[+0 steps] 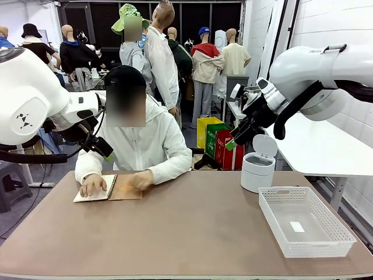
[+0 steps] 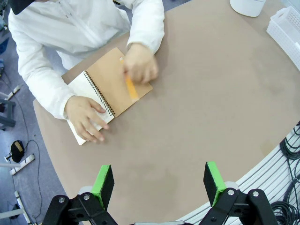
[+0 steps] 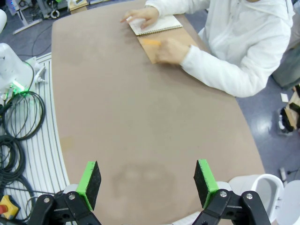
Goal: Sort the paper based on its condition.
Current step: If a person hands you a paper, place it in the Organizing basket , and if it's crumpled, put it in the Trash can.
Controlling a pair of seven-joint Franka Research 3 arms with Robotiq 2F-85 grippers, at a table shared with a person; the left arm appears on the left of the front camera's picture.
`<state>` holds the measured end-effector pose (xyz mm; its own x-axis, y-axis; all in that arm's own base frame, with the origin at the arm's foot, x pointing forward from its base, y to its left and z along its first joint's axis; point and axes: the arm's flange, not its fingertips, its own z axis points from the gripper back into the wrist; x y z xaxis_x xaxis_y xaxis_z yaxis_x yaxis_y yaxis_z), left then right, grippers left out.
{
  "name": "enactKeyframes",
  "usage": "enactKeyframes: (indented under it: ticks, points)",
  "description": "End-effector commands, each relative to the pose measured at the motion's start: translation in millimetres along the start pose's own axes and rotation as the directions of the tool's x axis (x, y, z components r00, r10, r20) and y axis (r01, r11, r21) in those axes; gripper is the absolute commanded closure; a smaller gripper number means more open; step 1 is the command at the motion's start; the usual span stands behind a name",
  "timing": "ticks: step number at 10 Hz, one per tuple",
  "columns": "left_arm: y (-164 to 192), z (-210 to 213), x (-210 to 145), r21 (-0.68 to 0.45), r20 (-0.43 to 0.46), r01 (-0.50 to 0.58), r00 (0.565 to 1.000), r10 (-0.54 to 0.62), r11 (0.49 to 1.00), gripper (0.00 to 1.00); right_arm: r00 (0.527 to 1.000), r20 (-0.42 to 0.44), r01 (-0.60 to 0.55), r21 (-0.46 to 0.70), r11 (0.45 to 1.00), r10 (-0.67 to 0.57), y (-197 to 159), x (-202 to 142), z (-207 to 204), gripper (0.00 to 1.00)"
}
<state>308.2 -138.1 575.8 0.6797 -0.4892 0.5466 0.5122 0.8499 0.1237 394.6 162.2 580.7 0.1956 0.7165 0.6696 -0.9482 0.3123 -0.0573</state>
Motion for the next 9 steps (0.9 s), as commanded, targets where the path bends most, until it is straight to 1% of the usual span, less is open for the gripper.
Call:
enactKeyframes:
  ticks: [1, 9]
  points:
    - [0.7, 0.1, -0.7, -0.001, 0.000, -0.001, 1.000, 0.001, 1.000, 0.00, 1.000, -0.001, 0.000, -0.002, 1.000, 0.000, 0.2, -0.2, 0.3, 0.00]
    - [0.7, 0.1, -0.7, -0.001, 0.000, -0.001, 1.000, 0.001, 1.000, 0.00, 1.000, -0.001, 0.000, -0.002, 1.000, 0.000, 0.2, -0.2, 0.3, 0.00]
